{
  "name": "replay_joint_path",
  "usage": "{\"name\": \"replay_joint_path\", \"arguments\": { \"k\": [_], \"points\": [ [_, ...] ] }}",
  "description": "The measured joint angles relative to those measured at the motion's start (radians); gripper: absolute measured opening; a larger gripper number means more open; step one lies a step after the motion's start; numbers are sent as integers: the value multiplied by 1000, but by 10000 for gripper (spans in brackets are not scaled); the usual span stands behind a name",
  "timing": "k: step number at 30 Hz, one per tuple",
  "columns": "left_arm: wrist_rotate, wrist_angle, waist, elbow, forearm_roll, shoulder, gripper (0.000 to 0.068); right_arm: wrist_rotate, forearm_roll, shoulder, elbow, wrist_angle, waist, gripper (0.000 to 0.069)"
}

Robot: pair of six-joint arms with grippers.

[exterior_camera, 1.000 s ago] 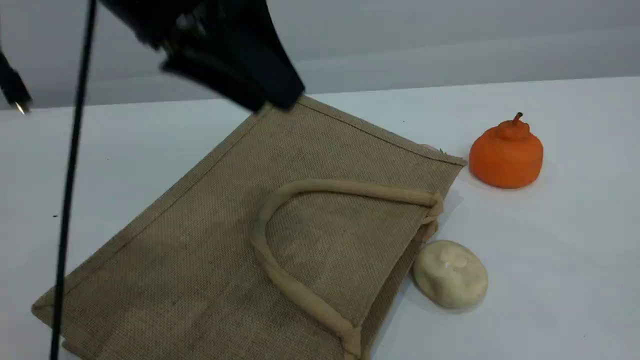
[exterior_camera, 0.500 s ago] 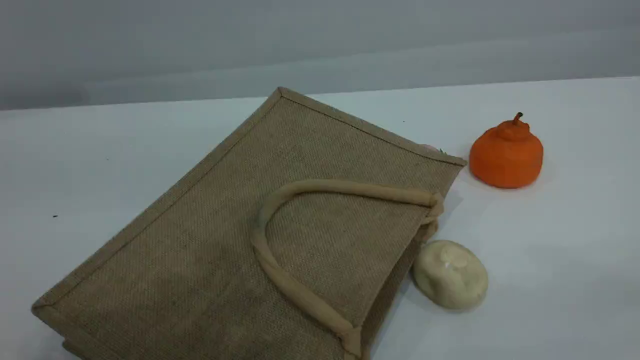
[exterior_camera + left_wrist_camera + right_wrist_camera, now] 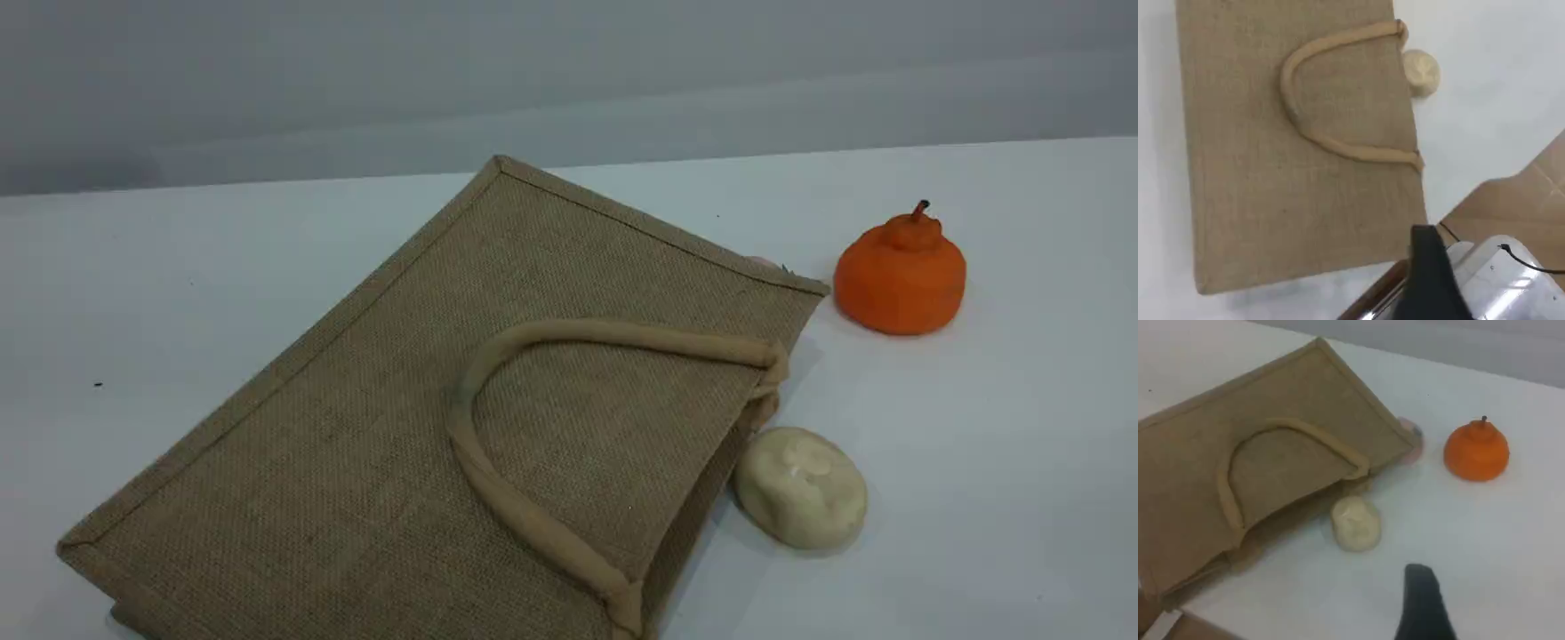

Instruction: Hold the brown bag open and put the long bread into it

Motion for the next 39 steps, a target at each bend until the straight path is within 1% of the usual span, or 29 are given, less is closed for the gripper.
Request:
{"name": "replay_joint_path", "arguments": {
  "k": [2, 4, 7, 9, 12, 15, 18, 21, 29, 35, 37, 39],
  "points": [
    [-4, 0, 0, 60, -3, -72, 420, 0, 0, 0, 0, 0, 0, 405],
    [-29, 0, 0, 120, 3, -144, 420, 0, 0, 0, 0, 1, 0, 405],
    [-72, -5, 0, 218, 40, -262, 420, 0, 0, 0, 0, 1, 0, 405],
    [-99, -23, 0, 285, 91, -347, 420, 0, 0, 0, 0, 1, 0, 405],
    [-146, -85, 0, 387, 180, -481, 420, 0, 0, 0, 0, 1, 0, 405],
    [-188, -123, 0, 460, 255, -592, 420, 0, 0, 0, 0, 1, 0, 405],
    [-216, -126, 0, 500, 284, -667, 420, 0, 0, 0, 0, 1, 0, 405],
    [-237, -134, 1, 521, 318, -686, 420, 0, 0, 0, 0, 1, 0, 405],
    [-243, -135, 1, 606, 311, -685, 420, 0, 0, 0, 0, 1, 0, 405],
    [-243, -151, 1, 613, 311, -685, 420, 0, 0, 0, 0, 1, -1, 405],
    [-243, -149, 1, 613, 311, -685, 420, 0, 0, 0, 0, 1, -22, 405],
    [-243, -147, 1, 613, 309, -685, 420, 0, 0, 0, 0, 1, -65, 405]
  ]
}}
